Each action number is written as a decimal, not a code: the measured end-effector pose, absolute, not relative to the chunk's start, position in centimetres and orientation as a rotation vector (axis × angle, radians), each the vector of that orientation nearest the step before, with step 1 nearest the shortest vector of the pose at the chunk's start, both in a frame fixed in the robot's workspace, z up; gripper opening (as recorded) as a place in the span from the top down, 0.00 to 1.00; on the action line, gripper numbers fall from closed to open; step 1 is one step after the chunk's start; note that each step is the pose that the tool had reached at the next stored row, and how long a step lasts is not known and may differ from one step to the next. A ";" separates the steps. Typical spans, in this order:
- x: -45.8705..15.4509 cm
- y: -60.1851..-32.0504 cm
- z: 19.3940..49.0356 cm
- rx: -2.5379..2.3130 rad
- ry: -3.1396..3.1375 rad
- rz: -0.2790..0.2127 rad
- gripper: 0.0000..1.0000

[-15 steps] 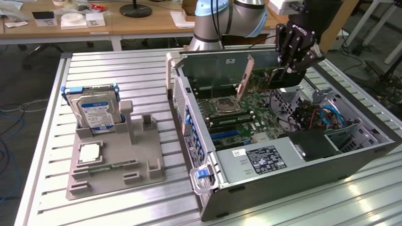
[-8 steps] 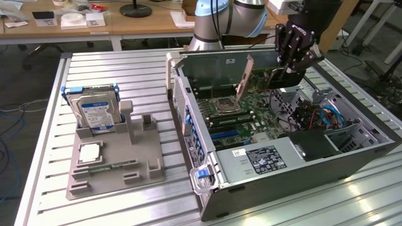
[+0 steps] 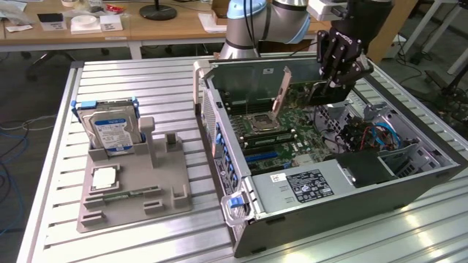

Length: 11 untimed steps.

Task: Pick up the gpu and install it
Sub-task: 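Insert the gpu into the slot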

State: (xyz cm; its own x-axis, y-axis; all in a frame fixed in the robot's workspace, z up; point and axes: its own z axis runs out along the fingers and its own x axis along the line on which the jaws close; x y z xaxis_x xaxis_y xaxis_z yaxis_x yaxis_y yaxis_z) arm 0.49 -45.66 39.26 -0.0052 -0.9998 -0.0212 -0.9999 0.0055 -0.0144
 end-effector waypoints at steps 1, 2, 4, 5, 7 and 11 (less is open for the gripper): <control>0.4 -45.7 39.2 -2.197 2.209 0.007 0.73; 0.2 -45.7 39.1 -2.197 2.209 0.007 0.73; 0.1 -45.7 38.9 -2.197 2.209 0.006 0.73; 0.0 -45.7 38.7 -2.197 2.209 0.005 0.73; 0.0 -45.7 38.5 -2.197 2.208 0.005 0.73; -0.1 -45.7 38.5 -2.197 2.208 0.005 0.73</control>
